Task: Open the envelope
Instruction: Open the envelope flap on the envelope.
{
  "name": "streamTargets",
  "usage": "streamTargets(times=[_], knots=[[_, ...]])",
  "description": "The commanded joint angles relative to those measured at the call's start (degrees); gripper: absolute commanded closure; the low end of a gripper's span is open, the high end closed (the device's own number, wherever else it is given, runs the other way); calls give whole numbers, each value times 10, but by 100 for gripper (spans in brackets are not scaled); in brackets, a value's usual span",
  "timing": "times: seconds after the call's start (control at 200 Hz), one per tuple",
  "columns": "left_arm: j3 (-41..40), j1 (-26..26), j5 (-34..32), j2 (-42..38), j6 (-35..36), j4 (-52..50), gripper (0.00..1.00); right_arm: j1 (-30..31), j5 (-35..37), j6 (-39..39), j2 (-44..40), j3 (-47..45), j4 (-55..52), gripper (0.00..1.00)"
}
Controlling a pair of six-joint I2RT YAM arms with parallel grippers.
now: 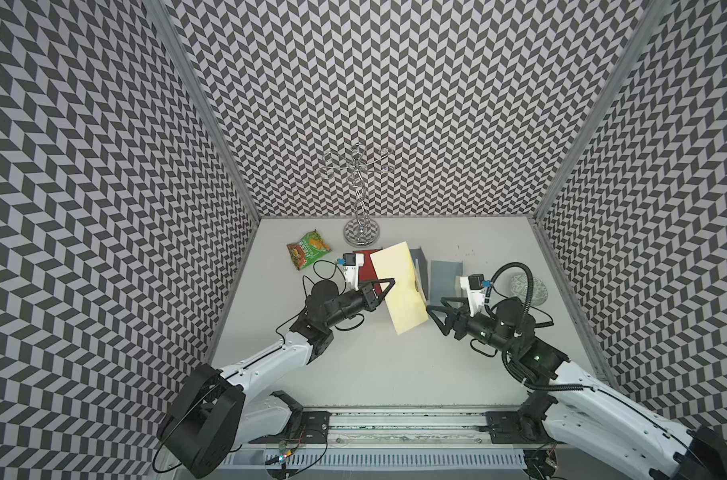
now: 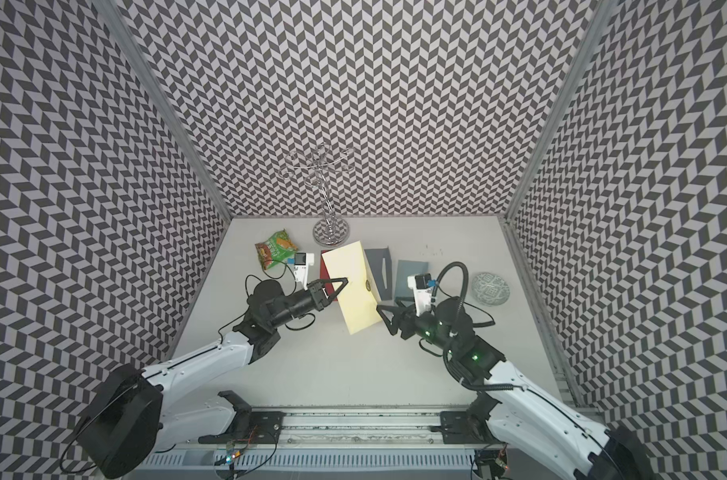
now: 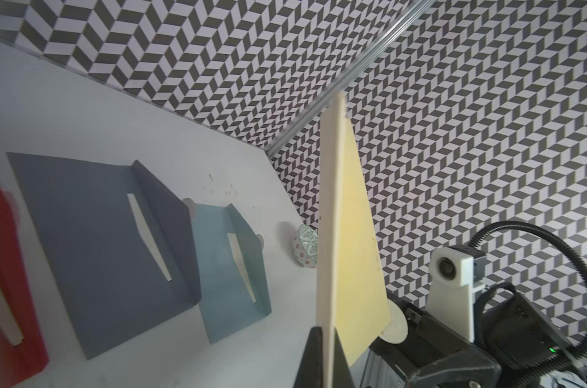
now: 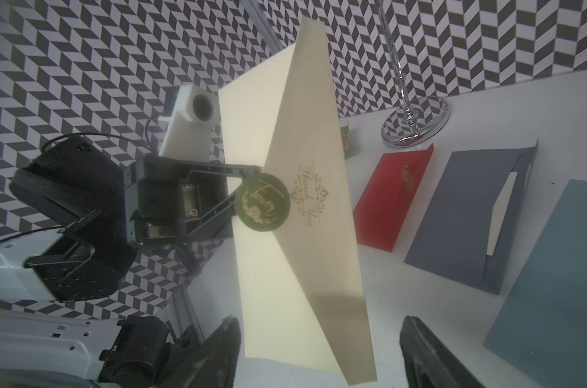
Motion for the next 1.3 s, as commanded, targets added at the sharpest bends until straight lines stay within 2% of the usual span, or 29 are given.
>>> streamTargets(times=[0.0, 0.19, 0.346, 0.406, 0.526, 0.671, 0.851, 1.032, 1.137, 1.297], knots=[[8, 1, 54, 3, -24, 55, 100, 15, -25, -20, 26, 28, 28, 23], [3, 1, 65, -1, -30, 69, 100, 30, 5, -29, 37, 38, 24, 25], [0, 4, 75, -5, -31, 81, 100, 29, 172, 17, 8, 33, -21, 32], [-3, 5, 78, -6, -33, 90, 100, 27, 194, 20, -17, 20, -9, 36], [-8, 10, 102, 3, -56, 138, 100, 22, 143, 15, -61, -9, 41, 40], [-24, 17, 147, 40, -111, 273, 100, 22, 84, 35, -78, -40, 108, 48], [-47, 24, 179, 89, -192, 454, 100, 22, 27, 62, -76, -47, 148, 63], [-53, 29, 187, 97, -193, 475, 100, 21, -3, 64, -101, -52, 171, 78], [-56, 30, 189, 102, -196, 491, 100, 20, -58, 64, -112, -55, 195, 82], [-55, 29, 203, 126, -236, 589, 100, 21, -141, 64, -119, -50, 225, 87]])
